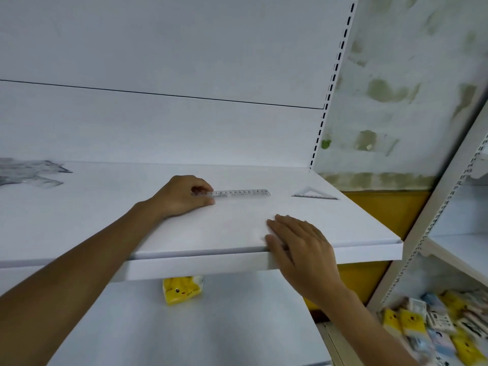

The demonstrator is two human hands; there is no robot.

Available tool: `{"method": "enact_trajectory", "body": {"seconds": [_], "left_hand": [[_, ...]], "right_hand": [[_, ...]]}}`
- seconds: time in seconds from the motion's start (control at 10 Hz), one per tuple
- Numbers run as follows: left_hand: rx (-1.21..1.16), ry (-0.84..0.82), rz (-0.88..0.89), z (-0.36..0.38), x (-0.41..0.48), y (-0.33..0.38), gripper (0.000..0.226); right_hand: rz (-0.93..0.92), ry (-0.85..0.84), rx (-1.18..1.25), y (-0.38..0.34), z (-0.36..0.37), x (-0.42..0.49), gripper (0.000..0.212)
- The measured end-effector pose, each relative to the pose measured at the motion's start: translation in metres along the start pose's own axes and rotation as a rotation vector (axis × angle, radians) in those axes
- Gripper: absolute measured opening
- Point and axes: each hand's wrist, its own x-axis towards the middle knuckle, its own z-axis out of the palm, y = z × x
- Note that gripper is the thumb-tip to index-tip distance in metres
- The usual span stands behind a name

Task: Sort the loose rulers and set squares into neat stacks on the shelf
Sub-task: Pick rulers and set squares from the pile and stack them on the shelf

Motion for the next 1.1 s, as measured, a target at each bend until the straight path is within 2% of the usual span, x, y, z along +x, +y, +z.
{"method": "enact_trajectory", "body": {"seconds": [0.4, 0.7, 0.9, 1.1], "left_hand": [[0.053, -0.055, -0.11, -0.009, 0.008, 0.001, 0.026], [0.081, -0.105, -0.119, -0.003, 0.019, 0.005, 0.02], [0.144, -0.05, -0.123, 0.002, 0.016, 0.005, 0.031], [0.121, 0.02, -0.124, -0.006, 0.004, 0.002, 0.031]], "right_hand": [[-0.026, 0.13, -0.043, 0.001, 0.013, -0.004, 0.039], [-0.039, 0.184, -0.039, 0.002, 0.016, -0.003, 0.038], [-0.046, 0.194, -0.025, 0.004, 0.018, -0.003, 0.038], [-0.02, 0.141, -0.009, 0.002, 0.013, -0.002, 0.038]]}}
